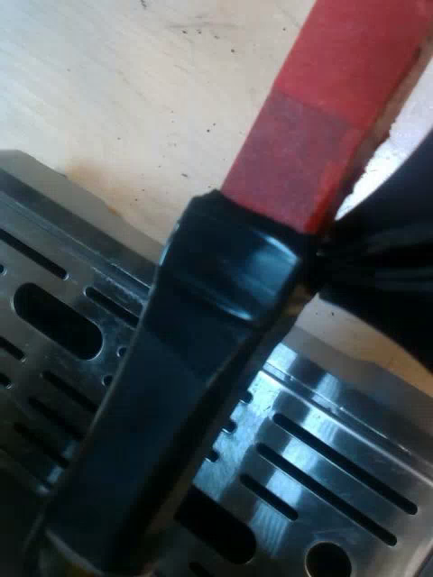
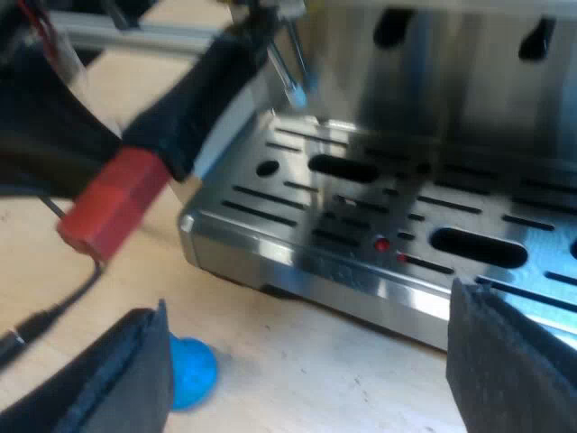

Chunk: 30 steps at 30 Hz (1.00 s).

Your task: Put the handle in the coffee machine

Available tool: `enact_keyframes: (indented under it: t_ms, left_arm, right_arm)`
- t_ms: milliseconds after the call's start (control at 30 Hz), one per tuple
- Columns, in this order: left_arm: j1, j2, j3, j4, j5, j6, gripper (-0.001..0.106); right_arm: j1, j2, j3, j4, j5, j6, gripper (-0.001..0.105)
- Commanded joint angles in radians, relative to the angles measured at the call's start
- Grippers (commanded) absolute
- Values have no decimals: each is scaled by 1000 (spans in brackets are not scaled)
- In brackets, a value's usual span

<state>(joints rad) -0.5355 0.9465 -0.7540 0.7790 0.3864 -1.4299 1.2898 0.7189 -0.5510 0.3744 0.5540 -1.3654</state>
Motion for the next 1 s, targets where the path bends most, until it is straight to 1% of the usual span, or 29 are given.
enact_keyframes:
  t_ms: [33, 100, 167, 233, 267, 300, 333, 367, 400, 433, 467, 500, 567, 600, 667, 733, 800, 833, 867, 933, 967, 1000]
  left_arm:
    - [-21, -11, -32, -135, 234, -4, 1]
    - [-5, -16, -32, -100, 225, -4, 1]
    - [23, -30, -32, -53, 193, -4, 1]
    - [78, -64, -32, 21, 137, -2, 1]
    - [84, -67, -32, 26, 132, -2, 1]
    - [110, -81, -32, 44, 125, -2, 1]
    - [169, -114, -32, 80, 124, -2, 1]
    - [186, -122, -32, 86, 124, -2, 1]
    - [242, -145, -32, 102, 126, -2, 2]
    - [291, -169, -32, 112, 126, -2, 5]
    - [342, -192, -32, 120, 126, -2, 11]
    - [367, -204, -32, 123, 126, -2, 14]
    - [457, -250, -35, 137, 142, -2, 35]
    - [479, -265, -35, 136, 150, -2, 41]
    - [540, -308, -47, 137, 186, -2, 57]
    - [565, -333, -68, 138, 187, -7, 61]
    - [579, -350, -98, 138, 187, -22, 62]
    - [585, -355, -121, 138, 187, -52, 62]
    - [586, -356, -129, 138, 187, -63, 62]
    - [586, -357, -173, 138, 195, -136, 62]
    - [586, -357, -193, 134, 194, -154, 62]
    - [586, -357, -203, 131, 194, -158, 62]
  right_arm:
    - [-7, -8, -11, -34, 12, 0, 66]
    - [-7, -8, -11, -46, 12, 0, 66]
    - [-7, -8, -11, -66, 10, -8, 66]
    - [-7, -8, -11, -81, 10, -8, 66]
    - [-7, -8, -11, -81, 10, -8, 66]
    - [-7, -8, -11, -83, 10, -8, 66]
    - [-7, -8, -11, -84, 10, -8, 66]
    - [-7, -8, -11, -86, 10, -8, 66]
    - [-7, -5, -11, -93, -24, -22, 66]
    - [-7, -5, -11, -93, -30, -22, 66]
    - [-11, -5, -11, -93, -39, -22, 66]
    - [-13, -5, -11, -93, -42, -22, 66]
    - [-36, -5, -15, -95, -80, -22, 66]
    - [-52, -5, -17, -94, -102, -22, 66]
    - [-105, -5, -30, -94, -179, -22, 66]
    - [-151, -5, -48, -94, -206, -27, 66]
    - [-203, -5, -71, -94, -234, -56, 66]
    - [-239, -5, -91, -92, -258, -93, 66]
    - [-256, -5, -103, -90, -272, -112, 66]
    - [-318, -5, -155, -55, -325, -199, 66]
    - [-353, -5, -188, -23, -340, -238, 66]
    - [-365, -5, -205, -3, -341, -251, 66]
